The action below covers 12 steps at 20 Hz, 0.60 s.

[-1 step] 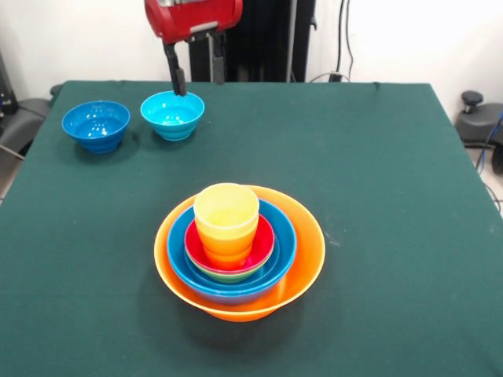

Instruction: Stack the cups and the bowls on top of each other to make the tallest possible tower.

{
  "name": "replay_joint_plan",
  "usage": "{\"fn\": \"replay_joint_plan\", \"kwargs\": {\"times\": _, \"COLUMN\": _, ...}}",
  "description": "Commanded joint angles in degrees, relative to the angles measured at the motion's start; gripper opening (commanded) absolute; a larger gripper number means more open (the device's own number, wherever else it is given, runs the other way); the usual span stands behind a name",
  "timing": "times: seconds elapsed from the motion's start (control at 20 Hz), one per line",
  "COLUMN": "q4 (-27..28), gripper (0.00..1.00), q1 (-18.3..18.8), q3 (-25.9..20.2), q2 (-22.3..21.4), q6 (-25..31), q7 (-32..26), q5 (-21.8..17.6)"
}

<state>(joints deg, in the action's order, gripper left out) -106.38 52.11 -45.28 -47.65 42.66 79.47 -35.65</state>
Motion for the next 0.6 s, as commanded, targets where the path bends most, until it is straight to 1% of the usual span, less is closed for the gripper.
{"fn": "replay_joint_plan", "kwargs": {"times": 0.05, "q4": -1.1, "gripper": 1.0, "q1": -3.6, "q3": 6.5, "q2": 5.9, "q6": -4.0, "q7": 2.1, "q5": -8.1}}
{"fn": "replay_joint_plan", "kwargs": {"times": 0.2, "q4": -0.7, "gripper": 1.0, "q1": -3.9, "q3": 6.7, "q2": 7.1, "q6": -3.6, "q7": 0.0, "q5": -9.0}}
{"fn": "replay_joint_plan", "kwargs": {"times": 0.45, "q4": 0.1, "gripper": 1.0, "q1": -4.8, "q3": 7.1, "q2": 8.0, "q6": -1.9, "q7": -1.4, "q5": -9.6}}
{"fn": "replay_joint_plan", "kwargs": {"times": 0.6, "q4": 0.4, "gripper": 1.0, "q1": -4.9, "q3": 7.2, "q2": 8.7, "q6": -2.0, "q7": -2.1, "q5": -10.0}}
